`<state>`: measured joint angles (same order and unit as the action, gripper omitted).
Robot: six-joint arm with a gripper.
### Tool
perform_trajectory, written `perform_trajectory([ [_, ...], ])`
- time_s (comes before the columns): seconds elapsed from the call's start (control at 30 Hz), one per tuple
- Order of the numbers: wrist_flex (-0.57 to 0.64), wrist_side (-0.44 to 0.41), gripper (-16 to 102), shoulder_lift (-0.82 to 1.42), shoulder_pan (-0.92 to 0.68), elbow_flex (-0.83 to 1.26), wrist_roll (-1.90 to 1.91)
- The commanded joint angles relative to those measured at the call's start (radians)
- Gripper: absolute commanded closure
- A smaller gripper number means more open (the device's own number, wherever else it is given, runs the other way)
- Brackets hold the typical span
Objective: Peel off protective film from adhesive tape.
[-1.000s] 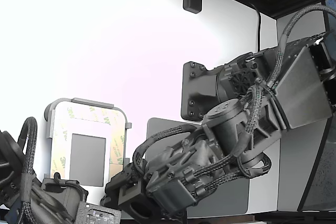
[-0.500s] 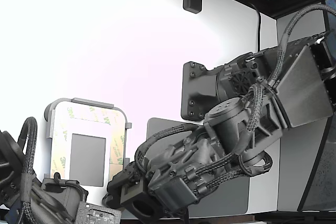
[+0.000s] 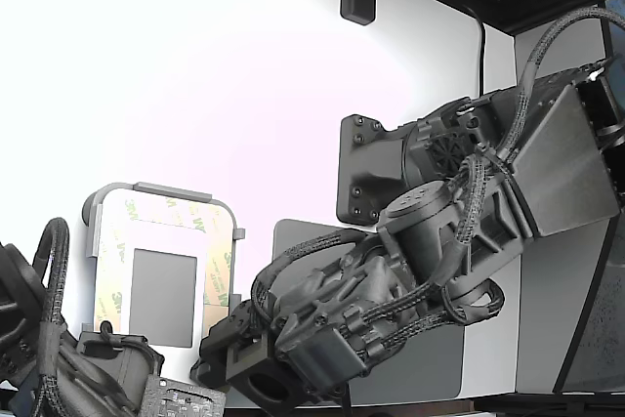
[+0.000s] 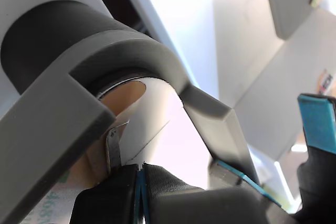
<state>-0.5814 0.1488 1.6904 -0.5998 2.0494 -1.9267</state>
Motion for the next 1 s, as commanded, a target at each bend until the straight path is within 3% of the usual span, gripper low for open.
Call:
perform_trajectory([
  [0.0,0.003,0.003,97,0.023,0.017,-0.014,-0.006],
  [0.97,0.011,0.041,97,-0.002,0.066,-0.014,-0.061],
])
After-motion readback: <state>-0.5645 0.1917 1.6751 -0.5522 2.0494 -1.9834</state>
